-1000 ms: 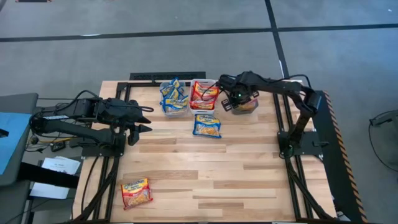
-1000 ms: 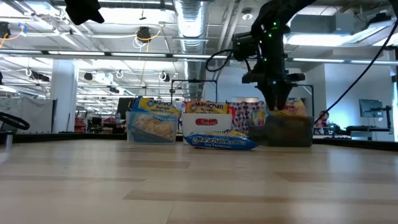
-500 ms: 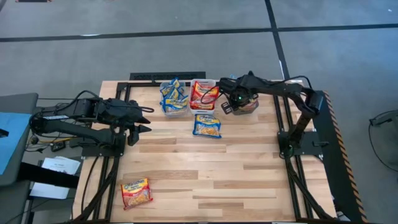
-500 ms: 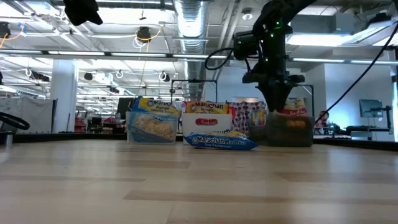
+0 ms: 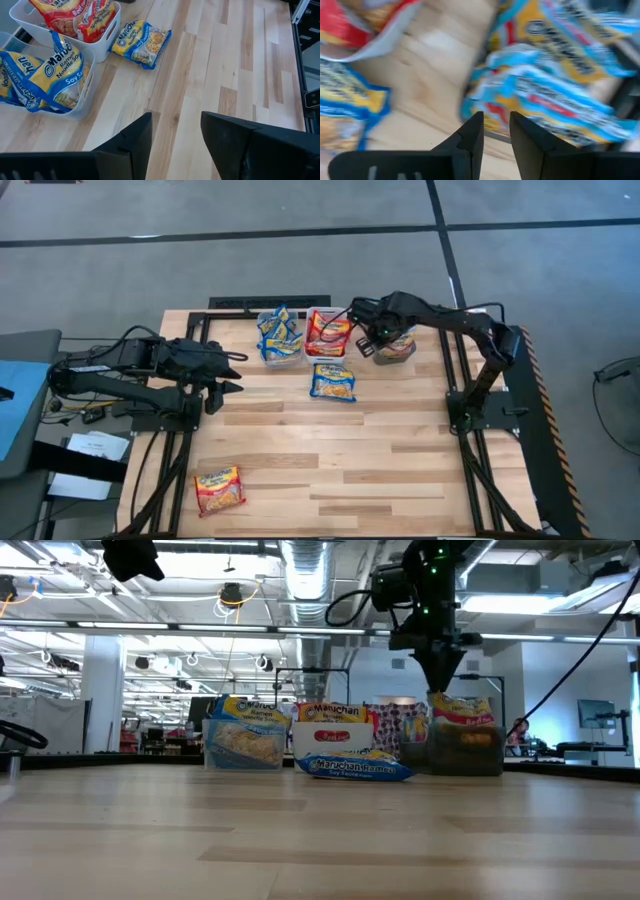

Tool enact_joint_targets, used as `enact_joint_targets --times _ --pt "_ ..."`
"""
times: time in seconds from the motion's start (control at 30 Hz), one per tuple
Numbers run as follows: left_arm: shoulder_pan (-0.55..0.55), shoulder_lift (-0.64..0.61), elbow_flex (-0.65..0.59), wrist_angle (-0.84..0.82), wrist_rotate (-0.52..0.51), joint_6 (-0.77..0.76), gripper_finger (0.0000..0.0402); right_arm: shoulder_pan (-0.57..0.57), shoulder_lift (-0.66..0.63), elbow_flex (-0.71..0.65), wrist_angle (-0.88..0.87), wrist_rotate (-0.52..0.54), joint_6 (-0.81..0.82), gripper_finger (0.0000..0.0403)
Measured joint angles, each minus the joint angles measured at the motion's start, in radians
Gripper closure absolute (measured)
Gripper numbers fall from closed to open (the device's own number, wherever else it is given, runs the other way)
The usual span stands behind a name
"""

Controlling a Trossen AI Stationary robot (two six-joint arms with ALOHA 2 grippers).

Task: Sort Maruchan noodles
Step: Put the light blue noodle pack into the black bin

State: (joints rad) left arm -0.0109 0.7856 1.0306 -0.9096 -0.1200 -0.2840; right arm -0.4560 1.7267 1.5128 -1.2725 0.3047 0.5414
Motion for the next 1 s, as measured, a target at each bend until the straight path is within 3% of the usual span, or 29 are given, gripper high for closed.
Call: enact_joint_targets --times 0.43,0.7,1.0 --pt "0.000 0.000 0.000 0.000 0.000 0.000 0.0246 -0.111 0.000 0.003 -0.030 0.014 -0.011 0.0286" --pt "0.000 0.000 0.000 0.000 0.000 0.000 0.0246 -0.107 0.000 -0.081 0.031 -0.062 0.000 0.0286" --pt "0.000 0.000 0.000 0.000 0.000 0.000 0.0246 -0.083 -0.018 -0.095 0.044 -0.072 -0.016 0.0286"
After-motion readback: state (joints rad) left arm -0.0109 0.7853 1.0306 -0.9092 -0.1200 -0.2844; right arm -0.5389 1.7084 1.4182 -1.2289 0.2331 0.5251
